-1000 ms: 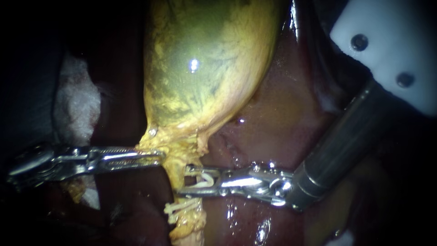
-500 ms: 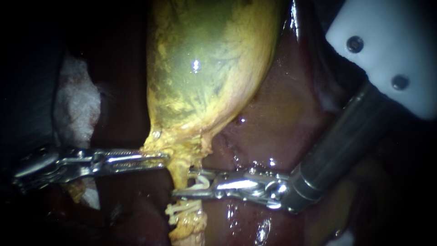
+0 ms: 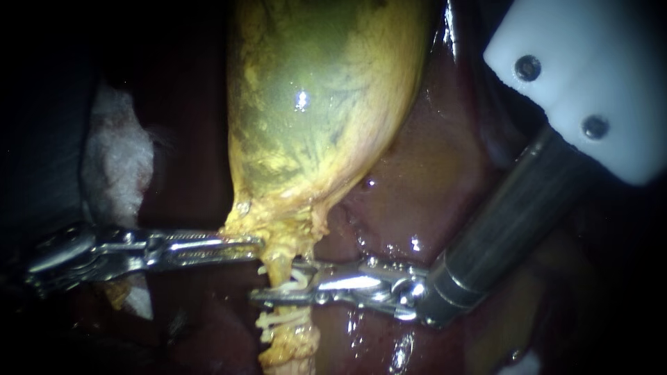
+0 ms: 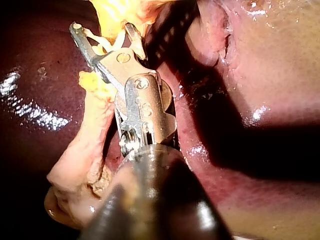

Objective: Clipping third clip left tube

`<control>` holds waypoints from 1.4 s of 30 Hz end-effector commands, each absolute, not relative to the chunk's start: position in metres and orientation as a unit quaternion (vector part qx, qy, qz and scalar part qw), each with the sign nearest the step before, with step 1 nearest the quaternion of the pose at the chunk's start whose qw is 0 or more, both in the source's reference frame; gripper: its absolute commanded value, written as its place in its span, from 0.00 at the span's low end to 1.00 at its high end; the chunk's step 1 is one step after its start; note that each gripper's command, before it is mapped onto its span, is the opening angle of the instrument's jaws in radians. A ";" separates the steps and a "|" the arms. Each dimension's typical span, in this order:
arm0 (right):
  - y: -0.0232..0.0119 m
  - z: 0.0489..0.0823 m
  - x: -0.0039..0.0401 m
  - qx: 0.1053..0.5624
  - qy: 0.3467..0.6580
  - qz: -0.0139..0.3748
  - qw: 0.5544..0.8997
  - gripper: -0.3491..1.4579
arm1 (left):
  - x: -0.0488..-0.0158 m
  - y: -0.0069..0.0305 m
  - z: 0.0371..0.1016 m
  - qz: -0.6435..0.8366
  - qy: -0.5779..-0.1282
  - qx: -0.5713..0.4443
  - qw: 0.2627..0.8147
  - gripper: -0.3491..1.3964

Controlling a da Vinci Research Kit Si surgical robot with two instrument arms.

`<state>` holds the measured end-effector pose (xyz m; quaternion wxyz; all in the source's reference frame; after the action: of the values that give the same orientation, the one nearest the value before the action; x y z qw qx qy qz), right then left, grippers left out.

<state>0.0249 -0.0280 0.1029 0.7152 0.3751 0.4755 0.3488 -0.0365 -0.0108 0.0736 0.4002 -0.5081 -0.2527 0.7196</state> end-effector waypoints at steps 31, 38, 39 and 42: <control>-0.0280 0.1028 0.0237 0.397 0.459 0.384 0.695 0.00 | -0.0365 -0.0108 0.0735 0.720 -0.253 -0.508 0.400 0.00; -0.0280 0.1028 0.0236 0.397 0.459 0.384 0.695 0.00 | -0.0365 -0.0108 0.0735 0.720 -0.253 -0.508 0.400 0.00; -0.0280 0.1028 0.0236 0.397 0.459 0.384 0.695 0.00 | -0.0365 -0.0108 0.0735 0.720 -0.253 -0.508 0.400 0.00; -0.0280 0.1028 0.0236 0.397 0.459 0.384 0.695 0.00 | -0.0365 -0.0108 0.0735 0.720 -0.253 -0.508 0.400 0.00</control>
<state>0.0236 -0.0280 0.1028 0.6954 0.3973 0.4589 0.3846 -0.0365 -0.0108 0.0735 0.3997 -0.5082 -0.2532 0.7196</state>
